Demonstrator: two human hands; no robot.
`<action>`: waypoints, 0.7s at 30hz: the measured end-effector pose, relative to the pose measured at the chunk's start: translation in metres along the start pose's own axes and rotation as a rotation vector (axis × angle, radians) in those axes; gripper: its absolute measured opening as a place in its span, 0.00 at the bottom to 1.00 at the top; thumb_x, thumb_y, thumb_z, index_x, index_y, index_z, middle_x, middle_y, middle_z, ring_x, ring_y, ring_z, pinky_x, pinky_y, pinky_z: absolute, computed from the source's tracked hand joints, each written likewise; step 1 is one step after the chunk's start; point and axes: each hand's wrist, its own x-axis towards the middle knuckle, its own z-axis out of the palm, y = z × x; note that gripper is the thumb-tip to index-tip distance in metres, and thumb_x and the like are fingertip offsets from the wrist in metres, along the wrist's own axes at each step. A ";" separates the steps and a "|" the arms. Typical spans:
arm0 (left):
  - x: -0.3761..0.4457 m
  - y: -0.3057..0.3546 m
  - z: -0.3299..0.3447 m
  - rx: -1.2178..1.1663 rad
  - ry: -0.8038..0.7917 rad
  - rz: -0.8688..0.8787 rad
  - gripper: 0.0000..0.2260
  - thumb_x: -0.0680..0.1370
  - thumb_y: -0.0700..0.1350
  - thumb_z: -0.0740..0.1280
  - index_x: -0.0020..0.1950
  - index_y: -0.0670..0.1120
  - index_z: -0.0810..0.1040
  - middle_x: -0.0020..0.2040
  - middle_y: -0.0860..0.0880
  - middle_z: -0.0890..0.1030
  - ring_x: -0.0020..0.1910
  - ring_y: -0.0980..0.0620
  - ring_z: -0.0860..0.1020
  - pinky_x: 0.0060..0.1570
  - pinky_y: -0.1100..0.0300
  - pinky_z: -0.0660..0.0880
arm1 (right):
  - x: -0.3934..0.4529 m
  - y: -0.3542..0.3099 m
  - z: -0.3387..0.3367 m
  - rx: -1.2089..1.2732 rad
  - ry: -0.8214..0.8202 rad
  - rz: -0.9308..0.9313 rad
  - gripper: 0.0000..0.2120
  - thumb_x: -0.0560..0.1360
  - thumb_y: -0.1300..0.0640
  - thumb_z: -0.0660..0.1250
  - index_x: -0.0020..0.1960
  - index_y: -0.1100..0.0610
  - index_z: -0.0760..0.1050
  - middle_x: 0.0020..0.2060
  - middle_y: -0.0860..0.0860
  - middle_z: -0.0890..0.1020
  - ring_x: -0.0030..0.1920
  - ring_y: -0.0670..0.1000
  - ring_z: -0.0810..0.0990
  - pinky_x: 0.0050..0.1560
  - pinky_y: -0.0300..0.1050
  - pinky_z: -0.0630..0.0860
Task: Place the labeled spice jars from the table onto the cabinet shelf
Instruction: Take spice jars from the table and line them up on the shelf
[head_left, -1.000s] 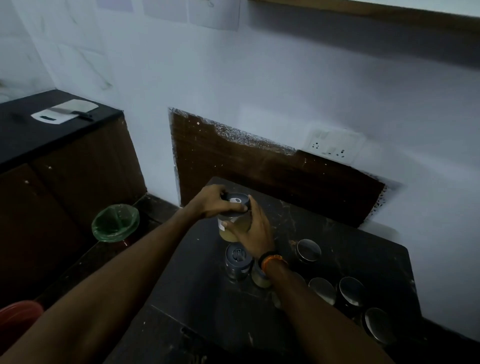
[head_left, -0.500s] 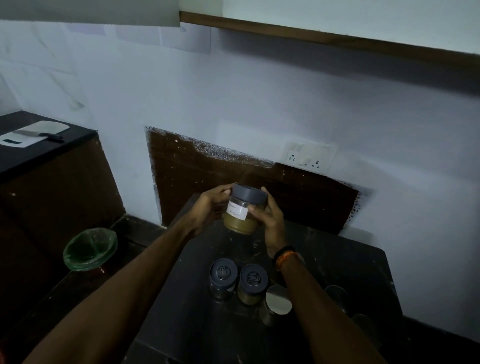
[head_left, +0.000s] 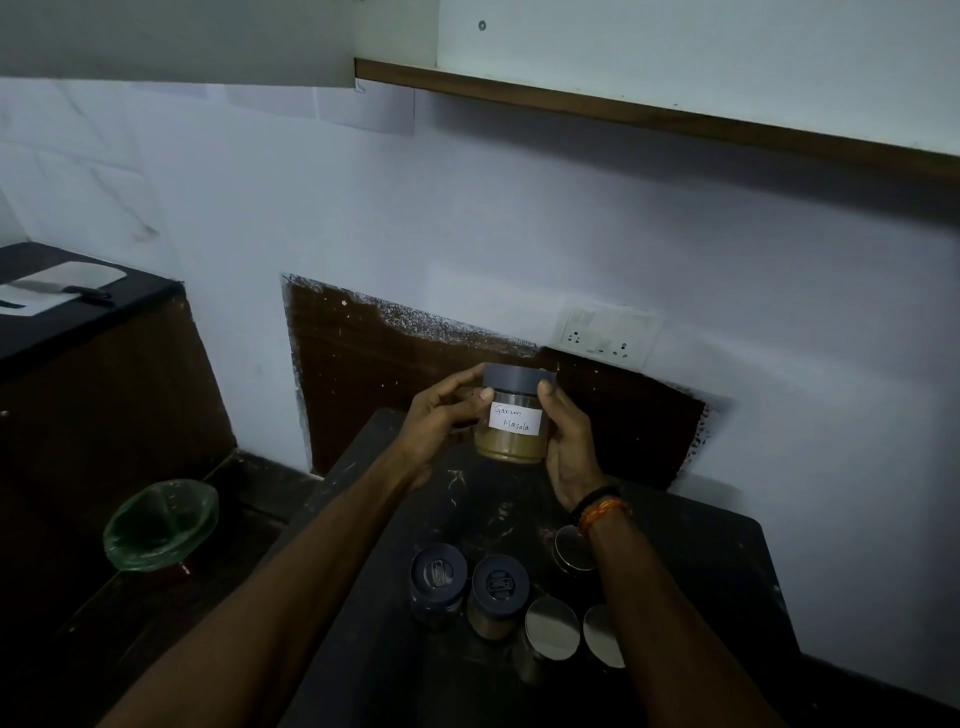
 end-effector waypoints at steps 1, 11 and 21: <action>0.000 0.003 0.001 -0.002 -0.004 0.005 0.25 0.71 0.52 0.77 0.68 0.56 0.79 0.60 0.47 0.83 0.64 0.43 0.79 0.61 0.43 0.77 | 0.001 -0.003 0.000 0.003 0.000 -0.004 0.25 0.76 0.44 0.66 0.70 0.55 0.74 0.63 0.57 0.81 0.63 0.59 0.80 0.64 0.66 0.76; 0.023 0.065 0.021 -0.091 -0.029 0.094 0.20 0.75 0.47 0.74 0.68 0.54 0.79 0.59 0.46 0.84 0.57 0.49 0.84 0.48 0.58 0.80 | 0.025 -0.068 0.018 0.028 -0.013 -0.168 0.23 0.77 0.44 0.67 0.67 0.56 0.76 0.62 0.57 0.82 0.60 0.56 0.82 0.58 0.56 0.81; 0.060 0.171 0.060 -0.190 -0.049 0.298 0.23 0.76 0.48 0.70 0.72 0.49 0.76 0.65 0.47 0.81 0.61 0.47 0.78 0.55 0.53 0.80 | 0.063 -0.170 0.052 0.017 0.001 -0.377 0.22 0.75 0.39 0.68 0.65 0.48 0.78 0.61 0.54 0.82 0.61 0.58 0.81 0.57 0.64 0.80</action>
